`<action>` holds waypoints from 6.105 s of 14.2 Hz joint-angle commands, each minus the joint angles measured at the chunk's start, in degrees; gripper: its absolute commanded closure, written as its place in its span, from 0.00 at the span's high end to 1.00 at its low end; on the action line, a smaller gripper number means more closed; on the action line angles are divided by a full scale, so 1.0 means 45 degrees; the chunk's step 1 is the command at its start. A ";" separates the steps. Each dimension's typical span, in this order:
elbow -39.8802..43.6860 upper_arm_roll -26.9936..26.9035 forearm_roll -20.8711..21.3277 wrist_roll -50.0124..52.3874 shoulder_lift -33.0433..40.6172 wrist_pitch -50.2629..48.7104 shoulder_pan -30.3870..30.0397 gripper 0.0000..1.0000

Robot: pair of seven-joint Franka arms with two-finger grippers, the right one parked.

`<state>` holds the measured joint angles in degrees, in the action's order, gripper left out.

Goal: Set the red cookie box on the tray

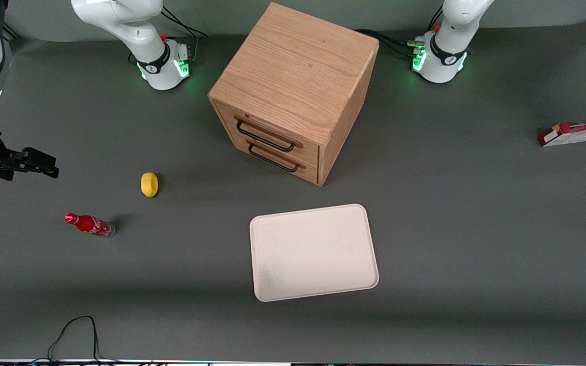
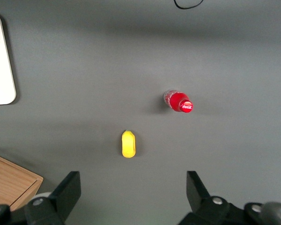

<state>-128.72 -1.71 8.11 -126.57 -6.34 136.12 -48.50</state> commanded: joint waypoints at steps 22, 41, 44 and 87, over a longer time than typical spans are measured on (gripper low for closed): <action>-0.1102 0.0108 -0.1295 -0.1599 -0.1559 0.2485 -0.0512 0.00; 0.5417 0.0342 -0.1100 0.3804 -0.0348 -0.6027 0.1926 0.00; 0.6687 0.0362 -0.0729 0.7041 -0.0329 -0.7413 0.2825 0.00; 1.5871 0.4307 0.0951 3.6955 -1.0661 -0.5290 1.3824 0.00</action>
<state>-60.08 18.46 11.70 38.29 -53.17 112.30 12.43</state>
